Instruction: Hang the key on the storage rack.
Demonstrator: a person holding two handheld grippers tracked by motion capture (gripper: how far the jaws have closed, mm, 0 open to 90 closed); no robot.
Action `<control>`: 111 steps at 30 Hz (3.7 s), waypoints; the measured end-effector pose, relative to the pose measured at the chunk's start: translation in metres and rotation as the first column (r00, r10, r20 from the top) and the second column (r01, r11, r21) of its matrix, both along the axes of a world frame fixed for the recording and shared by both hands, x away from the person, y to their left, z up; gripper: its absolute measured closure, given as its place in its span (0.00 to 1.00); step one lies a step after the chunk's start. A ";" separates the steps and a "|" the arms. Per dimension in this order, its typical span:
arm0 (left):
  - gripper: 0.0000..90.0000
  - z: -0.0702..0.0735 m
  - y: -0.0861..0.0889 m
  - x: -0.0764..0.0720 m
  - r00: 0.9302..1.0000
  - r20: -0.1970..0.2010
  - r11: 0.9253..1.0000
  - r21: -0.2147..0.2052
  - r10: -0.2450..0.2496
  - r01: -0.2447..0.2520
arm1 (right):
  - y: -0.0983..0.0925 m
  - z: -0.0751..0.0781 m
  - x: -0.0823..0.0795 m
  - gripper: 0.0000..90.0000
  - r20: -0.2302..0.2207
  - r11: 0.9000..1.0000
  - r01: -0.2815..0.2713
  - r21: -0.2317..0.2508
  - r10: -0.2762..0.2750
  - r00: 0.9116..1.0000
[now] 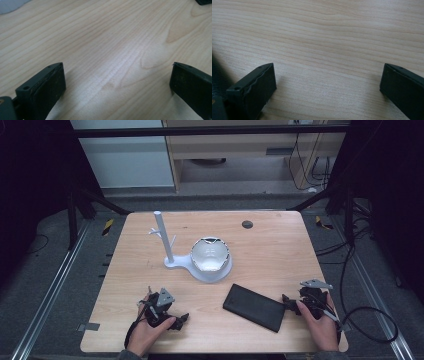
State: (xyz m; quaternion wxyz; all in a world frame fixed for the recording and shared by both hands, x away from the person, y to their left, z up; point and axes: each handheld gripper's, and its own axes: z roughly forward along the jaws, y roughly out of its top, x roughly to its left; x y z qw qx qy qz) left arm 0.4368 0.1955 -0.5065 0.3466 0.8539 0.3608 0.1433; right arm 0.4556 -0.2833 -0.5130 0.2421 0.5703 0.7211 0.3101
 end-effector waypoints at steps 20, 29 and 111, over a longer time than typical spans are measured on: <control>0.08 0.076 0.052 0.026 0.999 0.001 0.967 0.254 0.041 -0.040 | 0.001 0.000 -0.005 0.01 0.002 1.000 -0.014 0.003 0.014 1.000; 0.27 0.079 0.083 0.029 0.995 -0.026 0.957 0.276 0.101 -0.090 | 0.001 0.000 -0.006 0.01 0.003 1.000 -0.014 0.003 0.014 1.000; 0.80 0.045 0.071 0.047 0.957 -0.281 0.926 0.376 0.074 0.039 | 0.001 0.000 -0.007 0.02 0.003 1.000 -0.015 0.004 0.015 1.000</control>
